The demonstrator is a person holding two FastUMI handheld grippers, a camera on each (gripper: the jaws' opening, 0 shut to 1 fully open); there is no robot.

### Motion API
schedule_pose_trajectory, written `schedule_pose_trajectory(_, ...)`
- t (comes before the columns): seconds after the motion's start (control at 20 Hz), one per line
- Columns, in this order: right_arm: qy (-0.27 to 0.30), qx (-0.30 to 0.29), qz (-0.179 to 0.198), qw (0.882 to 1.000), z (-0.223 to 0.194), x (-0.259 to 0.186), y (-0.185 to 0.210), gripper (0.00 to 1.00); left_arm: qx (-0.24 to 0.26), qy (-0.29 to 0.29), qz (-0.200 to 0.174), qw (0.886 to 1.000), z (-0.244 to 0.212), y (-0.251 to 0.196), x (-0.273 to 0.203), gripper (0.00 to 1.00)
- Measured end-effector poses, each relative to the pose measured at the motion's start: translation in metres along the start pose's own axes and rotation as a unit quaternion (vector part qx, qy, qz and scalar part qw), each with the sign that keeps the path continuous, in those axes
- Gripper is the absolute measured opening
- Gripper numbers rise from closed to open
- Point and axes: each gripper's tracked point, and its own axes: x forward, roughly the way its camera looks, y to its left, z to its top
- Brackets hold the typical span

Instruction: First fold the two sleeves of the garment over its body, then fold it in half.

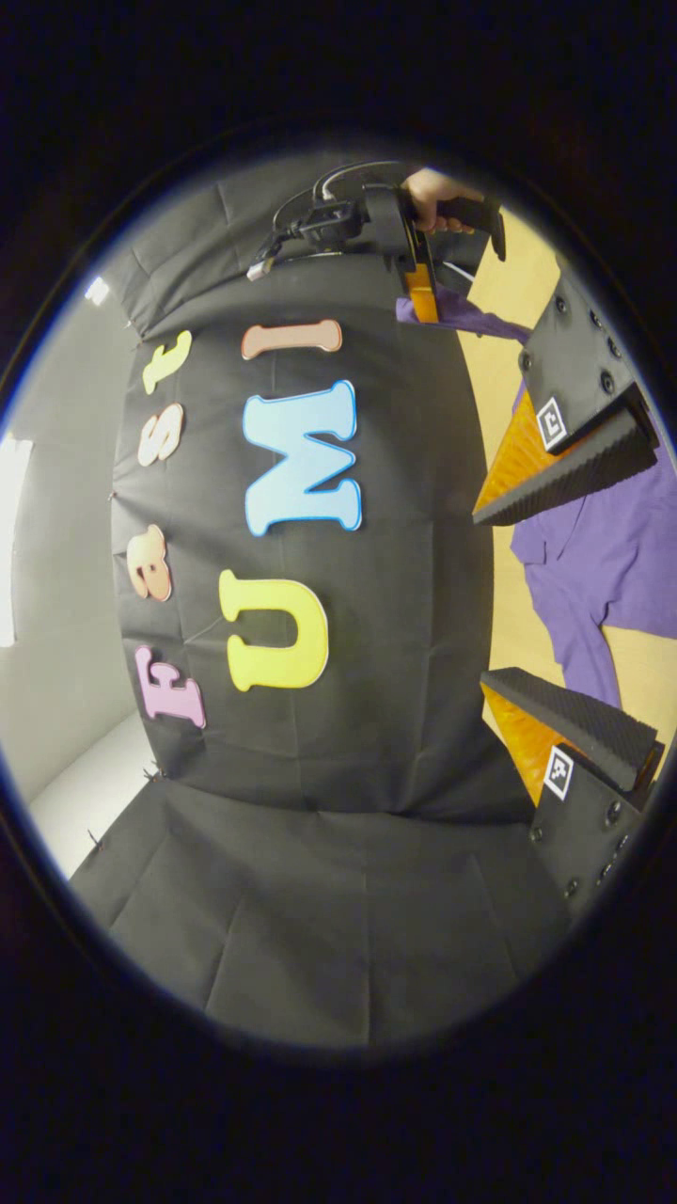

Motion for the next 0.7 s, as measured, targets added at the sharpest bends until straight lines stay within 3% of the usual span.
schedule_pose_trajectory(0.4, 0.012, -0.028, 0.091, 0.995, -0.004, 0.027, 0.088, 0.11, -0.006, 0.006, 0.042, 0.999, -0.006, 0.03, -0.013, 1.0)
schedule_pose_trajectory(0.7, 0.049, -0.064, 0.126, 0.989, -0.038, 0.061, 0.143, 0.11, -0.004, 0.018, 0.062, 0.998, -0.013, 0.051, -0.019, 1.0)
